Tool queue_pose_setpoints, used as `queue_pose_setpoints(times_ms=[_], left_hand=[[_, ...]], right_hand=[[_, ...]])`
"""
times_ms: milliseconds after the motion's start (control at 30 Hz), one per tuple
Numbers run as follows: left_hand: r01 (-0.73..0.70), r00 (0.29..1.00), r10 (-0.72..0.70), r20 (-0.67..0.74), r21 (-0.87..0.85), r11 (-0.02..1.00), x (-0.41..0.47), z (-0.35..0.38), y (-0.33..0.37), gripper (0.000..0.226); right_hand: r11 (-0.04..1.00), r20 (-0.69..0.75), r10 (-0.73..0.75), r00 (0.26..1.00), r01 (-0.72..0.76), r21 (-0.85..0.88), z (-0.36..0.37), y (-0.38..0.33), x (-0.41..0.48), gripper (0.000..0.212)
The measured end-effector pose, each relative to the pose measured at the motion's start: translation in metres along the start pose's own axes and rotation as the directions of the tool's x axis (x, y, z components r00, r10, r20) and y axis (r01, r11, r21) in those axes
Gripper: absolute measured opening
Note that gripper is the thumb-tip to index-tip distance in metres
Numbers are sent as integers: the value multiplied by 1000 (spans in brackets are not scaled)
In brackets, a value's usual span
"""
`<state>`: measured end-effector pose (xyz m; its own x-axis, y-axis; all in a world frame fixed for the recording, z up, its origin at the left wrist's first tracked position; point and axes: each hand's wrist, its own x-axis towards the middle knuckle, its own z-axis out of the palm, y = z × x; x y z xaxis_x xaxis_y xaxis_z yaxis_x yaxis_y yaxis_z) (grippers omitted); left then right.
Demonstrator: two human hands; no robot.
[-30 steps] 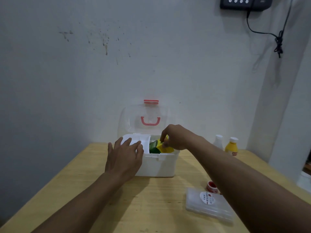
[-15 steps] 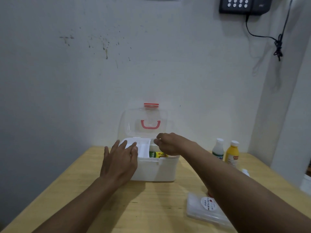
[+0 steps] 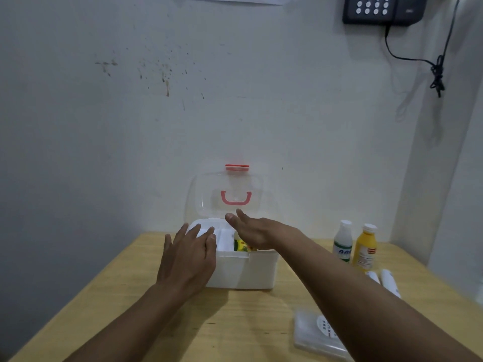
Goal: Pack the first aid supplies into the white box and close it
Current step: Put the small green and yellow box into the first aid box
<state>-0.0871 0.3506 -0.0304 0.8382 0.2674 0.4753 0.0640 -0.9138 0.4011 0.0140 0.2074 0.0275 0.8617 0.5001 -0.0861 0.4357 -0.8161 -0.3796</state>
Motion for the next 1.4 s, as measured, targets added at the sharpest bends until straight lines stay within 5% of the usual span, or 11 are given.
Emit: queue_pose_setpoints(times_ms=[567,1000,1233,1400], left_hand=[[-25,1000,25,-15,6,1000,1,2,-4,66],[-48,993,41,110,54,997,3,-9,-2,54],[-142,990,141,26,45,989,-14,-10,23,77],[-208,977,196,87,162,965,-30,-2,44,78]], right_hand=[[993,-60,-26,998,33,112,8,-3,12,92],[987,-120,-28,992,47,156,-6,2,-9,101],[985,-199,-150,968,165,56,-29,7,-62,67],[994,-197,-111,974,112,-3,-35,18,-92,74]])
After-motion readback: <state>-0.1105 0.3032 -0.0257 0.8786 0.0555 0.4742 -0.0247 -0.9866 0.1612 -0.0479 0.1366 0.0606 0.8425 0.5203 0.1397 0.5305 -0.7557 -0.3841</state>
